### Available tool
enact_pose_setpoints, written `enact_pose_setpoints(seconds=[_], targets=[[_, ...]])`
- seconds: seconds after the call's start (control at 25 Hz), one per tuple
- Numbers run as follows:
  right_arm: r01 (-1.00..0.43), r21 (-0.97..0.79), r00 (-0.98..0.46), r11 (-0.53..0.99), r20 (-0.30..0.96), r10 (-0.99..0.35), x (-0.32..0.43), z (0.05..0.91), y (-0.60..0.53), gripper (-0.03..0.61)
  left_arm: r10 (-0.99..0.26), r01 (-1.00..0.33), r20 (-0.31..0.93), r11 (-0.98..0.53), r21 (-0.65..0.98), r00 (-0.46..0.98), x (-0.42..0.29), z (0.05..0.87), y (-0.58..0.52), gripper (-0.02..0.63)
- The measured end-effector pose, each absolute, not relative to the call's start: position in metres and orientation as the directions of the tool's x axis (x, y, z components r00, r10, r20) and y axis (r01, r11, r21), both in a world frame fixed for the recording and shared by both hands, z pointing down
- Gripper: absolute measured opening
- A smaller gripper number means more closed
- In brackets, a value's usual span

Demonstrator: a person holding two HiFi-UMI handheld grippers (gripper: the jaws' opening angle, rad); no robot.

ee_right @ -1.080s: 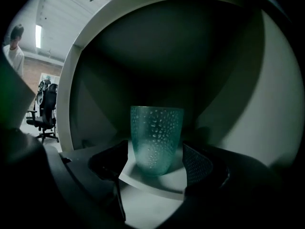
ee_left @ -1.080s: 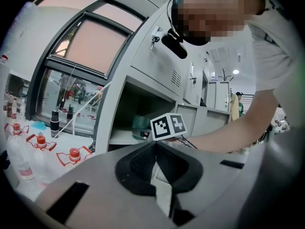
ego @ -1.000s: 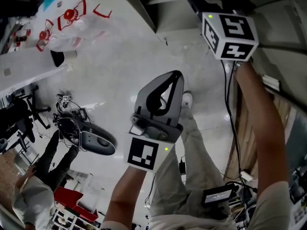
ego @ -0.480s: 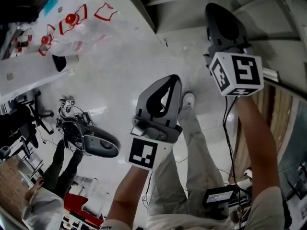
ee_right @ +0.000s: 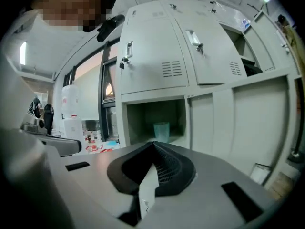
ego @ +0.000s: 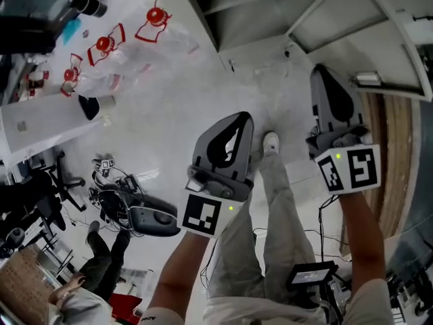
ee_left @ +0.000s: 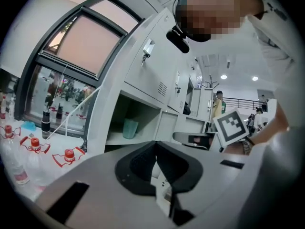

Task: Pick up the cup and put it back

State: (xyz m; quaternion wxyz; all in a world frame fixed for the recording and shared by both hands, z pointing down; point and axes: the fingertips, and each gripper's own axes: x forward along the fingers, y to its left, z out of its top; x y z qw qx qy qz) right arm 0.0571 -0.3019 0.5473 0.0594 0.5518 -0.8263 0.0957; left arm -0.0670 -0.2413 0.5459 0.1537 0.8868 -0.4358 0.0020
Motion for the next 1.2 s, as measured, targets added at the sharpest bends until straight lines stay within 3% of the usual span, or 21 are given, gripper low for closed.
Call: enact_pose_setpoints(seconds=[0.2,0.56,0.8,1.2], targets=[[-0.924,-0.134,-0.380,0.359,0.203,-0.902,0.069,0.511,-0.233,0.025,-0.759,-0.761,0.128,-0.599,0.250,0.639,-0.078,0.513,-0.215,0.009],[-0.868,-0.171,-0.491,0.467,0.146,-0.859,0.058,0.387,-0.139,0.025,-0.756,-0.753,0.085,-0.621,0.218,0.649,-0.119,0.407,-0.164,0.008],[-0.877,-0.175,-0.466,0.448,0.079,-0.881,0.050,0.297,-0.091,0.025,-0.803,-0.791,0.078,-0.559,0.249,0.591,-0.155,0.340,-0.144,0.008],[-0.885,-0.133,-0.448,0.447,-0.022,-0.894,0.047,0.193,-0.029,0.025,-0.759,-0.741,-0.037,-0.644,0.189,0.650,-0.157,0.237,-0.104,0.008]])
